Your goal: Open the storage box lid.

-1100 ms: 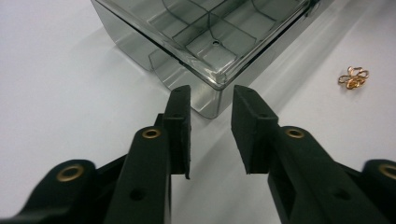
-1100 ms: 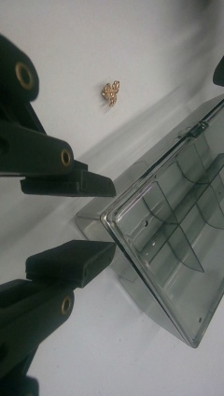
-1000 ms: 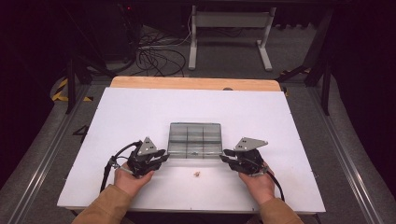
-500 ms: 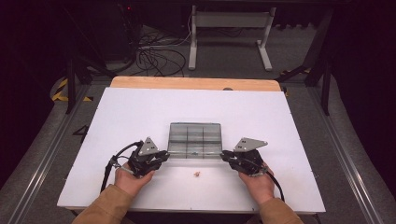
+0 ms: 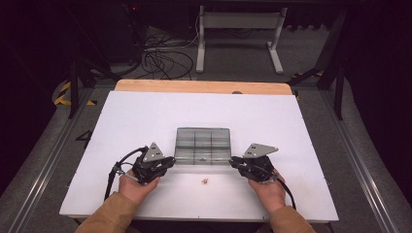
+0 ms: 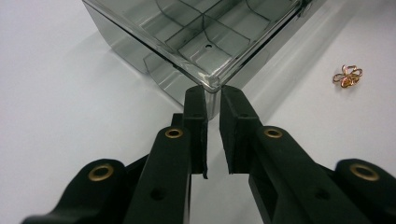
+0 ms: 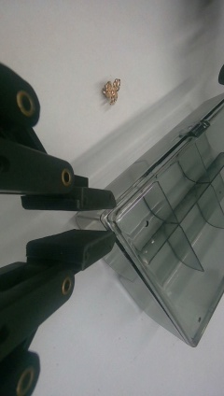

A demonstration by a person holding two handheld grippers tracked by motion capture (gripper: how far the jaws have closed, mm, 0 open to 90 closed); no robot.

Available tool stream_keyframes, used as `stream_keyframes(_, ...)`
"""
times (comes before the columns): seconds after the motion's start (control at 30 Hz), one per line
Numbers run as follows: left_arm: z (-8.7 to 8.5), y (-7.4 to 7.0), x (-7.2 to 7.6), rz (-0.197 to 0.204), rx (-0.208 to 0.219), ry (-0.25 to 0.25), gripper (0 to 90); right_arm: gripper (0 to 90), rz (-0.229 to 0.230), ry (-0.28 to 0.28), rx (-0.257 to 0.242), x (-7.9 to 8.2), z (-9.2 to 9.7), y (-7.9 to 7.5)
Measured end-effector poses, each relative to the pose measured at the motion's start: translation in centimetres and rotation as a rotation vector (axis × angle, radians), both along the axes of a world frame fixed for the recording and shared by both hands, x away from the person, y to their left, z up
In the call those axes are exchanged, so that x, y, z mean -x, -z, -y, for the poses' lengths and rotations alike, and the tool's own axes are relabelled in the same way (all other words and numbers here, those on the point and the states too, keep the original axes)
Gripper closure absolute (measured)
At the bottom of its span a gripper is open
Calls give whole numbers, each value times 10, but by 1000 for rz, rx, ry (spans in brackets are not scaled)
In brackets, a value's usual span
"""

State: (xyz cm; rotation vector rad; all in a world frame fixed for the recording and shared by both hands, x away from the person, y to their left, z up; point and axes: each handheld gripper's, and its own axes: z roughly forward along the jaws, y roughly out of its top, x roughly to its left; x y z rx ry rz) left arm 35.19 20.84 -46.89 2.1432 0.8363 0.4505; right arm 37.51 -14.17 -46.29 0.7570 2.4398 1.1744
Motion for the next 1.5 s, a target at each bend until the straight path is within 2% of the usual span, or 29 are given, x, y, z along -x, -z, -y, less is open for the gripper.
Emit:
stream_keyframes(0.3,1,-1,1,8,-4,-1,828,787,0,0,0,0,0,0)
stream_keyframes(1.5,-1,-2,-2,-21,21,5,838,810,4,5,-9,0,1,-1)
